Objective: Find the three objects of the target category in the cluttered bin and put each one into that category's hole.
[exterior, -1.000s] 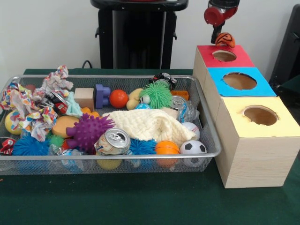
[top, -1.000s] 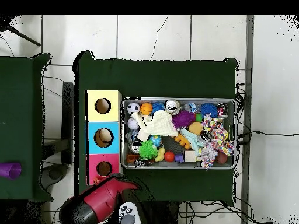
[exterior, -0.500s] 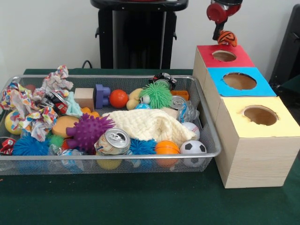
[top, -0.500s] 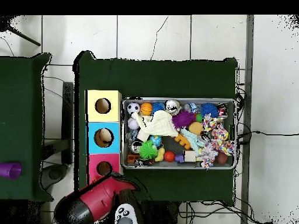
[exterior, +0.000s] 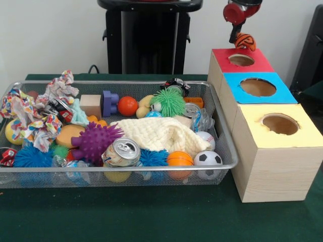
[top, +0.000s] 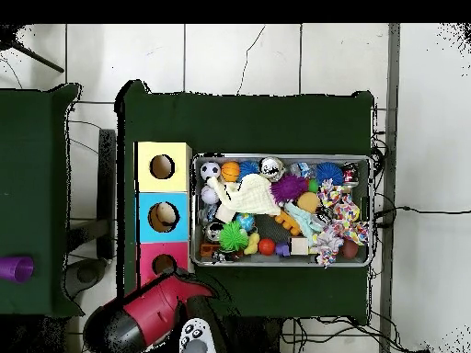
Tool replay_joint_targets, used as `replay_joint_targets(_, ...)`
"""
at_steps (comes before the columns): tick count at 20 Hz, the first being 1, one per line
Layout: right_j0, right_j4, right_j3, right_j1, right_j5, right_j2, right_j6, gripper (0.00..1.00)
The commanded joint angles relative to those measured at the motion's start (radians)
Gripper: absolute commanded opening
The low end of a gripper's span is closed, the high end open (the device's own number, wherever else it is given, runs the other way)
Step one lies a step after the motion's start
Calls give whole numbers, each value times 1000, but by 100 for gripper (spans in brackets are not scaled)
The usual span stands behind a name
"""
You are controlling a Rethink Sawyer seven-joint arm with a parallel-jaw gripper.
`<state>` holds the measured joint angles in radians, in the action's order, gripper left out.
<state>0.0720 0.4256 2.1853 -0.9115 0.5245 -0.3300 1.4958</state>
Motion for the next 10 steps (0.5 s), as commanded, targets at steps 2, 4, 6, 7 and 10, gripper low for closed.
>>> replay_joint_targets(2,9,-12,-172,49,17,-18,90,0)
replay_joint_targets(4,9,-6,-183,69,0,-18,91,0)
replay_joint_targets(6,5,2,-194,87,-16,-15,94,0)
replay_joint_targets(7,4,4,-198,92,-20,-14,94,0)
replay_joint_targets(10,-2,10,-205,97,-28,-9,100,0)
